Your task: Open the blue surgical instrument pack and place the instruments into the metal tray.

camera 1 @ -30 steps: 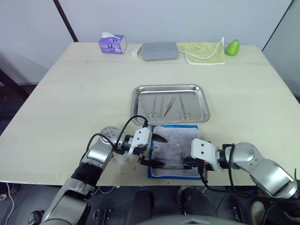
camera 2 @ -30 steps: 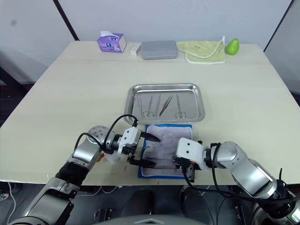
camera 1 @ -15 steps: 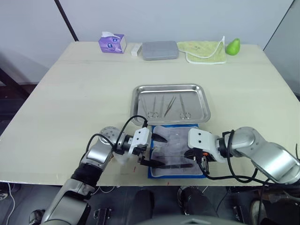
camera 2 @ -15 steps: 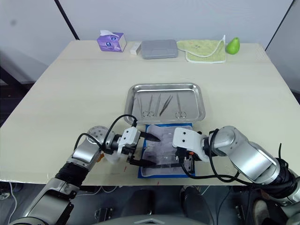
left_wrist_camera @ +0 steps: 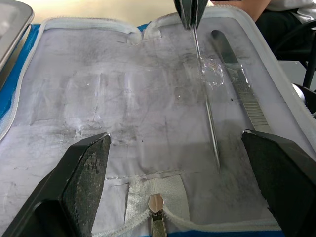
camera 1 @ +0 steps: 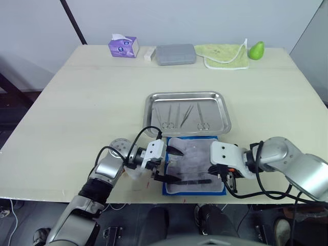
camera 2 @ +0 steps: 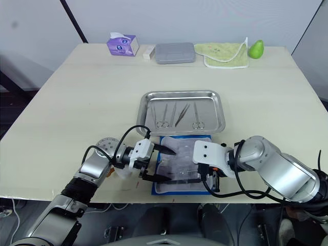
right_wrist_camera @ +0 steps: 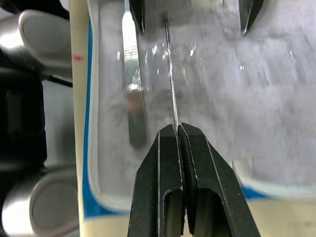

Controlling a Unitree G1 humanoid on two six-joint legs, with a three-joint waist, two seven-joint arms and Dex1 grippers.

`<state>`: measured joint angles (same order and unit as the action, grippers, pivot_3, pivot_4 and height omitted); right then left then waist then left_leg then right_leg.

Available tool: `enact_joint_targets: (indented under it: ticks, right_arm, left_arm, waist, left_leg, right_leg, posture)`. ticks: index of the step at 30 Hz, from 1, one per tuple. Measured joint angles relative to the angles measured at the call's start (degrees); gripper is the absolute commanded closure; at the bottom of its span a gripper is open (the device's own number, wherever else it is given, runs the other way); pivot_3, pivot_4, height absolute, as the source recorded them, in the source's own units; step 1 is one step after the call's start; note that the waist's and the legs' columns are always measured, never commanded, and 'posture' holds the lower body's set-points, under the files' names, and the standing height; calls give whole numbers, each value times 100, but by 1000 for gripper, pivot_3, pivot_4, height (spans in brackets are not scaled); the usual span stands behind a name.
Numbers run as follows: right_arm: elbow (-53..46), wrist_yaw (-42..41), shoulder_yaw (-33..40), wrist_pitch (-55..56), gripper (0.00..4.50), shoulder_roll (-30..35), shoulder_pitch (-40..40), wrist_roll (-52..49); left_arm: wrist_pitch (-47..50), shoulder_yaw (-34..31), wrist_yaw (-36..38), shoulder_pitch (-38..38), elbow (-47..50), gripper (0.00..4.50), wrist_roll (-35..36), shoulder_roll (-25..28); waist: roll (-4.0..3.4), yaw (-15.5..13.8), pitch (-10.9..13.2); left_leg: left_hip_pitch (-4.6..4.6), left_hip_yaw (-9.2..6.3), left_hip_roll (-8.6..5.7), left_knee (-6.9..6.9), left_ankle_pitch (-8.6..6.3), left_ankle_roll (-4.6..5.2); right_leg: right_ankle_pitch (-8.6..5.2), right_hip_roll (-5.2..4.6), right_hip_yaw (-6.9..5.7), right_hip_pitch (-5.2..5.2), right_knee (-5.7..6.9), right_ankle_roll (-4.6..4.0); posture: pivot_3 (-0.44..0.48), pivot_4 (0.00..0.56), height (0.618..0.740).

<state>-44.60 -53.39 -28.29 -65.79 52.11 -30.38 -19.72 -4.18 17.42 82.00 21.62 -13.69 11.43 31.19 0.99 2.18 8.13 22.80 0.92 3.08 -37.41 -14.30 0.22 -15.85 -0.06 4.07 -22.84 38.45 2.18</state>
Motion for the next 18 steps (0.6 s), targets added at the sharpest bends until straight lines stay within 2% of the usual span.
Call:
enact_joint_targets:
  ticks: [5,10,14,15,18]
  right_arm:
    - [-39,-7,46,121,4466,236,59,-58]
    - [-43,-146,425,378,4466,768,350,-105]
    - [-37,-407,929,653,4466,1375,728,-185]
    - [-34,-563,1276,778,4466,1729,973,-244]
    - [-39,-782,1907,933,4466,2097,1380,-380]
  left_arm:
    - [0,6,0,-2,-3,0,-3,-2]
    - [-12,8,0,14,-36,0,-4,-11]
    - [-35,12,0,41,-78,0,-7,-33]
    - [-63,13,-1,51,-105,0,-11,-51]
    - [-123,9,-4,60,-160,0,-19,-75]
  waist:
    - [0,-1,0]
    - [-1,-5,0]
    - [-6,-14,3]
    - [-8,-21,4]
    - [-10,-21,3]
  left_leg:
    - [0,1,0,0,0,0]
    - [0,1,1,0,0,0]
    - [-2,3,1,0,0,0]
    - [-2,5,0,0,0,0]
    - [-5,5,2,0,0,0]
  right_leg:
    - [0,0,0,0,0,0]
    - [0,-1,0,0,-1,1]
    - [-1,-2,1,0,-1,2]
    - [-1,-3,1,1,-2,2]
    - [-1,-3,1,1,-2,2]
  posture:
    - [0,150,740]
    - [0,150,740]
    - [0,150,740]
    - [0,150,740]
    - [0,150,740]
